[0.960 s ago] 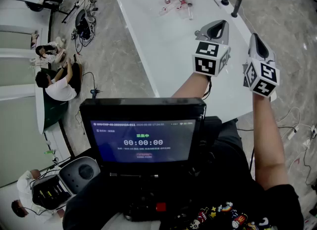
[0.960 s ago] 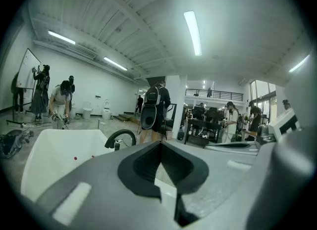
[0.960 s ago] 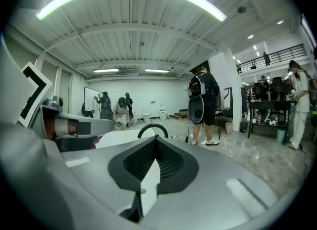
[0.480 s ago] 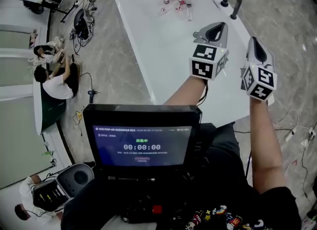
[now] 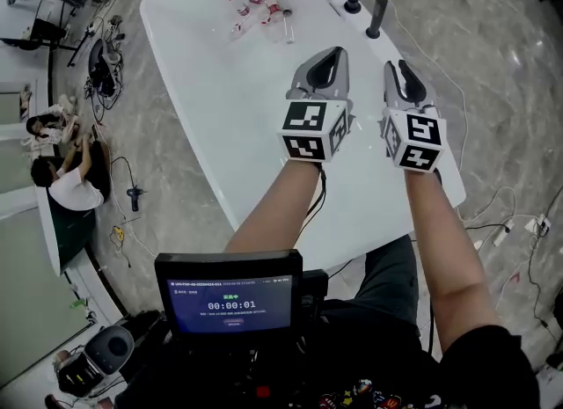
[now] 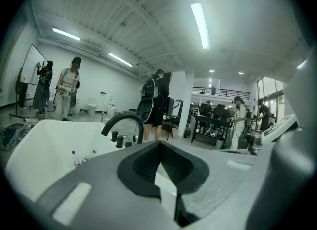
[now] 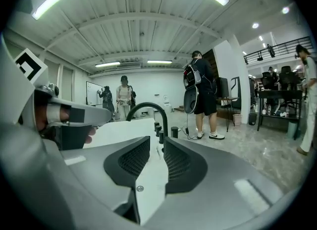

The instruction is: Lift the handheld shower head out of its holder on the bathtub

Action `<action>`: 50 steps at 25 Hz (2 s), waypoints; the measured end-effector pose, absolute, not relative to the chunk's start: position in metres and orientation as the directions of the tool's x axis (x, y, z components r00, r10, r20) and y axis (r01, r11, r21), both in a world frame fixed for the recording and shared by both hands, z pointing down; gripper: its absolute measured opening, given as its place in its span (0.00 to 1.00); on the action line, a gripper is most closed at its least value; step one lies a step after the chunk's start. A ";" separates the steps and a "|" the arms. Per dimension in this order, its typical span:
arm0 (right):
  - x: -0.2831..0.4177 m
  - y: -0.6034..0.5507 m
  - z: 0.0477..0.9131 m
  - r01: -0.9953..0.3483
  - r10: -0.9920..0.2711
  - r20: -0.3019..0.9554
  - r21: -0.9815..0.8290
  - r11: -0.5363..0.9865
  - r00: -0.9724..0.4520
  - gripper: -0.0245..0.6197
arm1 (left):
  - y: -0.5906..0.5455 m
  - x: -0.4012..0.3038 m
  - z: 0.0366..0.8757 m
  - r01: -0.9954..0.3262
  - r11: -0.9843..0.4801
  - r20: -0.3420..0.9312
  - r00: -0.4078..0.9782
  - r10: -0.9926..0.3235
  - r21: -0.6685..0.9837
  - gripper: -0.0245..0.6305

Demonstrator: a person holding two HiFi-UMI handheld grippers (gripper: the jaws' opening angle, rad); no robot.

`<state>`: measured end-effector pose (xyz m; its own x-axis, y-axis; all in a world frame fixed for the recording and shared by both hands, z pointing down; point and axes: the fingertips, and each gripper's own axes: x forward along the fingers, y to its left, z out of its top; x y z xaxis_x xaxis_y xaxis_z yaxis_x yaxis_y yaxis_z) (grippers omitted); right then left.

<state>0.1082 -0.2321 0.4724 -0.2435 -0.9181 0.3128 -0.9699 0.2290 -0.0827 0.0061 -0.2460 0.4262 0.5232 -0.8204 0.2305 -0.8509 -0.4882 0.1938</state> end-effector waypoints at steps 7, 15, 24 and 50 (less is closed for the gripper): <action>0.122 -0.334 0.577 -0.962 -0.904 0.333 -0.044 0.268 -0.267 0.27 | -0.310 0.019 0.513 -0.876 -0.438 0.235 0.477 -0.847 0.200 0.04; 0.126 -0.406 0.645 -0.955 -0.878 0.380 -0.058 0.292 -0.292 0.34 | -0.366 0.016 0.573 -0.901 -0.385 0.259 0.427 -0.866 0.199 0.04; 0.123 -0.450 0.669 -0.951 -0.872 0.387 -0.049 0.306 -0.300 0.33 | -0.399 0.024 0.603 -0.904 -0.370 0.272 0.419 -0.866 0.215 0.04; 0.131 -0.414 0.583 -0.956 -0.894 0.343 -0.050 0.290 -0.290 0.28 | -0.377 0.029 0.524 -0.892 -0.401 0.236 0.444 -0.865 0.209 0.04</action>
<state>0.1310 -0.4145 0.5834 -0.2896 -0.8936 0.3431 -0.9556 0.2905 -0.0501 0.0290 -0.3770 0.5241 0.4436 -0.8647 0.2357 -0.8921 -0.4008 0.2086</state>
